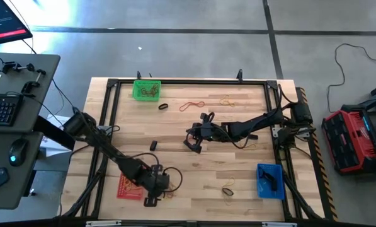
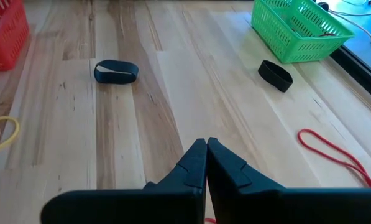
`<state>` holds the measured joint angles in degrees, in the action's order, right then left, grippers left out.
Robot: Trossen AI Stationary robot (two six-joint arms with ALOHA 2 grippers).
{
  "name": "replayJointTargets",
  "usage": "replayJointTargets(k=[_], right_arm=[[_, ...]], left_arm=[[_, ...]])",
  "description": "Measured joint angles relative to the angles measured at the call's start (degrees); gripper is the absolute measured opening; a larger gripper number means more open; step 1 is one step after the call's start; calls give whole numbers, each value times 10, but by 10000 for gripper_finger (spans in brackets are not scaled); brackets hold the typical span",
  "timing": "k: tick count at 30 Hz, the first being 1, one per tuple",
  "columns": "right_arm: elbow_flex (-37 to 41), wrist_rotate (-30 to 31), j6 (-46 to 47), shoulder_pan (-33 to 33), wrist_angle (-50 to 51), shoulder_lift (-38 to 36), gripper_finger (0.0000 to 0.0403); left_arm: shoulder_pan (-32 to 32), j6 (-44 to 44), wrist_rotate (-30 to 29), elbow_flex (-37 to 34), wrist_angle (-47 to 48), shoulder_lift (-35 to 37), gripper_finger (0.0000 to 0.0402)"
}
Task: Sort rubber bands into baskets
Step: Put the red rubber band into the green bin
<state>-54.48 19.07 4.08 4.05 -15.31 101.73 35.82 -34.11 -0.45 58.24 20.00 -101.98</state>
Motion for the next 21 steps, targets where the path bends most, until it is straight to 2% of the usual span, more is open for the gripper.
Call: replayJointTargets(k=[17, 21], right_arm=[[0, 0, -2, 1, 0, 0, 0], [0, 0, -2, 1, 0, 0, 0]], left_arm=[[0, -12, -7, 2, -12, -42, 124], [0, -19, -13, 2, -12, -42, 106]])
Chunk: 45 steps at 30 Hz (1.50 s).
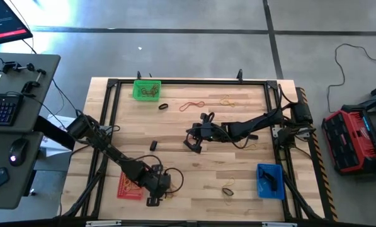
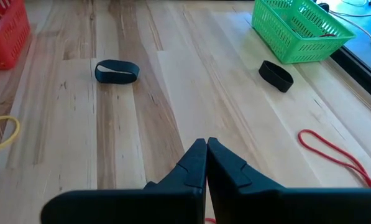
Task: Sort rubber bands into baskets
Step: Put the red rubber band into the green bin
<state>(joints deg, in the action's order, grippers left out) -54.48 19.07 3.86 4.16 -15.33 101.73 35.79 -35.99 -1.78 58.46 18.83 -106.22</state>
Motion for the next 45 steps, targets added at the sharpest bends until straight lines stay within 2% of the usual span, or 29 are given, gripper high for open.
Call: replayJointTargets(k=[7, 10, 16, 25, 31, 37, 45], right_arm=[[0, 0, 2, 0, 0, 0, 0], [0, 0, 2, 0, 0, 0, 0], [0, 0, 2, 0, 0, 0, 0], [0, 0, 2, 0, 0, 0, 0], [0, 0, 2, 0, 0, 0, 0], [0, 0, 1, 2, 0, 0, 0], [0, 0, -19, 12, -2, 0, 0]], left_arm=[[2, 11, -10, -1, 0, -6, 25], [4, 16, -8, -1, -5, -6, 4], [3, 17, -4, 3, 23, 18, 0], [15, 28, -21, 80, 150, 38, 0], [23, 14, -90, 156, 302, 39, 0], [15, 11, -141, 232, 407, 42, 0], [-30, -8, -214, 245, 477, 126, 0]])
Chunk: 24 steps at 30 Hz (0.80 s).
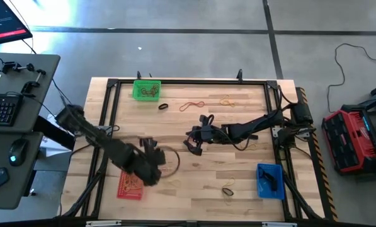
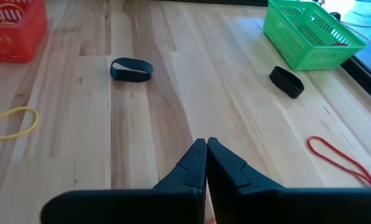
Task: Sort rubber bands into baskets
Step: Put the red rubber band into the green bin
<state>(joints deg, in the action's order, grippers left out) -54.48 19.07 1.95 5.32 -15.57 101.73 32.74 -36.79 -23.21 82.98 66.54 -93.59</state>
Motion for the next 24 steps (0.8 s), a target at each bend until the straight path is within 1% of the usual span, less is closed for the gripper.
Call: replayJointTargets(k=[5, 10, 15, 20, 24], right_arm=[[0, 0, -10, -8, -2, 0, 0], [0, 0, -20, -20, -2, 0, 0], [0, 0, -30, -30, -5, 0, 0], [0, -1, -42, -39, -10, 0, 0], [0, -2, -50, -46, -13, 0, 0]], left_arm=[[-51, 22, -10, -6, 8, 74, 0], [-133, 64, -20, -6, 29, 127, 0], [-240, 123, -15, -6, 36, 167, 0], [-367, 184, 35, -7, 36, 190, 0], [-470, 244, 44, -7, 35, 191, 0]])
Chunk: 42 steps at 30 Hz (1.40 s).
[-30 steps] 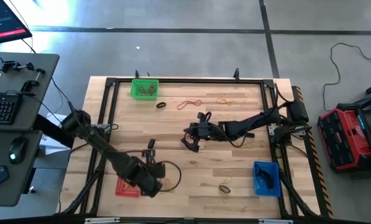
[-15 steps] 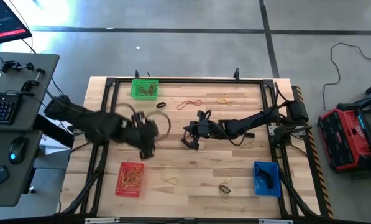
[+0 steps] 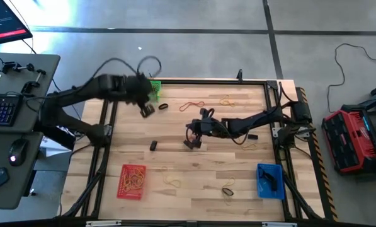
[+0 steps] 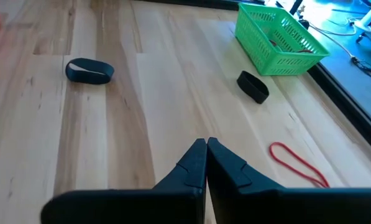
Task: Sort rubber bands into baskets
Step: Put the red rubber band into the green bin
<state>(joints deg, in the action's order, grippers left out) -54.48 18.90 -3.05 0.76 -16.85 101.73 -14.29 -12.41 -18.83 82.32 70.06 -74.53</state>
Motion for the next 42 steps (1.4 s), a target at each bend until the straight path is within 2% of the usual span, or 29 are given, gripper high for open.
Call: replayJointTargets(k=[8, 15, 22, 28, 42], right_arm=[[0, 1, -15, -4, -3, 0, 0], [0, 2, -24, -4, -15, 0, 0], [0, 2, -30, -4, -15, 0, 0], [0, 2, -34, -4, -15, 0, 0], [0, 2, -35, -4, -15, 0, 0]], left_arm=[[-207, 113, 50, 0, -44, -22, 0], [-317, 157, 65, 0, -71, -80, 0], [-359, 176, 107, 0, -98, -162, 0], [-367, 181, 108, 0, -106, -211, 0], [-362, 167, 108, 0, -95, -199, 0]])
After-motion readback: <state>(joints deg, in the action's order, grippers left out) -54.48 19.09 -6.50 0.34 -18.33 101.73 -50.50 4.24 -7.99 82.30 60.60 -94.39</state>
